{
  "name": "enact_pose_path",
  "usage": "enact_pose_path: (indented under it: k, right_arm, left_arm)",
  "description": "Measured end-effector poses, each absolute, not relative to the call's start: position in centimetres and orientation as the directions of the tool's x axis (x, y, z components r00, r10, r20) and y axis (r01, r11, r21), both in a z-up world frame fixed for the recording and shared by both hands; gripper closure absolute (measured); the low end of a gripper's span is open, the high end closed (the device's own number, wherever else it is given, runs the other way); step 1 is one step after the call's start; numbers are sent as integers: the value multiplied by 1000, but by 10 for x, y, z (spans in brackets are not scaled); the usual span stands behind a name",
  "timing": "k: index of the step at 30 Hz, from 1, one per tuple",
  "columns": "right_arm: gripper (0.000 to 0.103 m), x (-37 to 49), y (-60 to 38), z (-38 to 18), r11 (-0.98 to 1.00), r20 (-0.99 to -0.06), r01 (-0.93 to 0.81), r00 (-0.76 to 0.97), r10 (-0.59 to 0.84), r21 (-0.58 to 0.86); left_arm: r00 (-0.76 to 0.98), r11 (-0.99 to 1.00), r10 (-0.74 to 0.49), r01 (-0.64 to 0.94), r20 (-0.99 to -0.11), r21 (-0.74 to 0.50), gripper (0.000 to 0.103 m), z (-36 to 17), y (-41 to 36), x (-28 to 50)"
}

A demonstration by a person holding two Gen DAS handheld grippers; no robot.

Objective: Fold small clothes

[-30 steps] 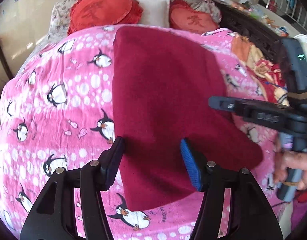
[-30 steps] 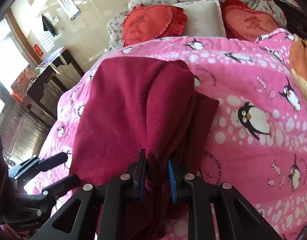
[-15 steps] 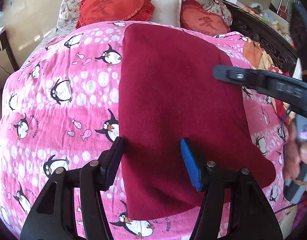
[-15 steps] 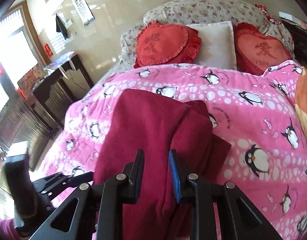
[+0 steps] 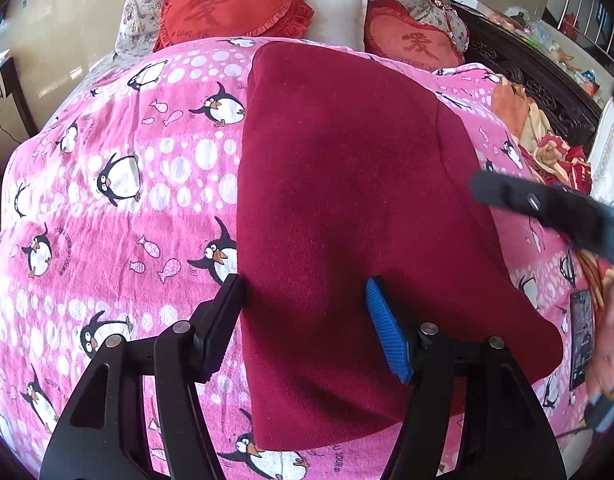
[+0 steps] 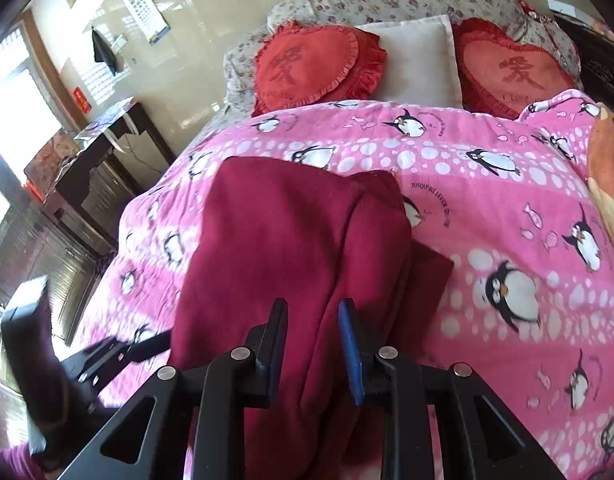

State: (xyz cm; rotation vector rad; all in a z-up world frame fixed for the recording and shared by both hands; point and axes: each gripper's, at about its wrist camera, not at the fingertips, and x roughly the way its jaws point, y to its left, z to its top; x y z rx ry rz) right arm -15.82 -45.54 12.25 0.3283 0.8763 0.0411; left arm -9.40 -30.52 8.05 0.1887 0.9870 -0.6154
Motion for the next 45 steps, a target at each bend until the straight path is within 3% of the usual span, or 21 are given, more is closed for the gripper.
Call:
enact_pose_path:
  k: [3, 8, 14, 17, 31, 36, 38, 45]
  right_arm:
    - [66, -179, -445, 118, 955, -754, 89, 635, 164, 283]
    - [65, -191, -444, 83, 971, -805, 140, 589, 74, 192]
    - [58, -197, -463, 79, 940, -783, 163, 605, 145, 301]
    - [49, -199, -473, 86, 921, -750, 172, 640, 164, 349]
    - [45, -188, -490, 88, 879, -741, 228, 646, 186, 420]
    - [36, -178, -499, 77, 843, -710, 219, 661, 243, 492]
    - [34, -173, -502, 70, 825, -700, 219, 662, 268, 522]
    - [32, -159, -500, 53, 797, -684, 196, 651, 329, 571]
  left_arm:
    - [400, 816, -399, 565, -825, -121, 39, 80, -305, -94]
    - [398, 818, -394, 563, -828, -118, 37, 79, -305, -95]
    - [330, 804, -437, 561, -836, -199, 37, 85, -293, -90]
    - [341, 811, -459, 537, -821, -231, 37, 90, -281, -81]
    - [326, 816, -484, 504, -812, -284, 37, 83, -282, -62]
    - [274, 798, -525, 488, -806, -354, 31, 73, -288, -50]
    - [244, 790, -531, 488, -811, -371, 24, 68, -294, -46]
    - [170, 756, -592, 455, -788, -470, 19, 51, -304, -36]
